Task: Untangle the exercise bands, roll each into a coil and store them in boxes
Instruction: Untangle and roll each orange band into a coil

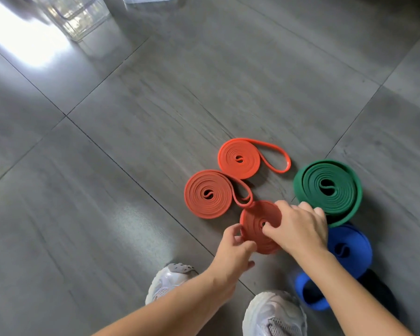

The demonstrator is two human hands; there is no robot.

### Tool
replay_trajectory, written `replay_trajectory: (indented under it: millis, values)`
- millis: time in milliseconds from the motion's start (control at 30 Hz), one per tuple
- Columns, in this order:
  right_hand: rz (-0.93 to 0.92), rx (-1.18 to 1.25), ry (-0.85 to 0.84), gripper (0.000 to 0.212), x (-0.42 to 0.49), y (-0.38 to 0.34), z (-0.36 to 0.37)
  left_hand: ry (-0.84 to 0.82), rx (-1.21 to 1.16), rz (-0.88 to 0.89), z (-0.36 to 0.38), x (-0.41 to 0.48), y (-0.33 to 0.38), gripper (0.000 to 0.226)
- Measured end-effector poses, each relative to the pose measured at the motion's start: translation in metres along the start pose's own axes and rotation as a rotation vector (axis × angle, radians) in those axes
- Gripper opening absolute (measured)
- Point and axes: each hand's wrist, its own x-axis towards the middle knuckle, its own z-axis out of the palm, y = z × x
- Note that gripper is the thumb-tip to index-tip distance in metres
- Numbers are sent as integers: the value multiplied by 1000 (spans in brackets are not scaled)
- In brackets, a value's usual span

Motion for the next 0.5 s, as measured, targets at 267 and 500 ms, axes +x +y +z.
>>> replay_trajectory:
  millis: [267, 500]
  values:
    - [47, 377, 285, 38, -40, -25, -1, 3, 149, 213, -35, -41, -5, 43]
    - [-103, 246, 209, 41, 19, -86, -28, 262, 22, 301, -78, -16, 29, 32]
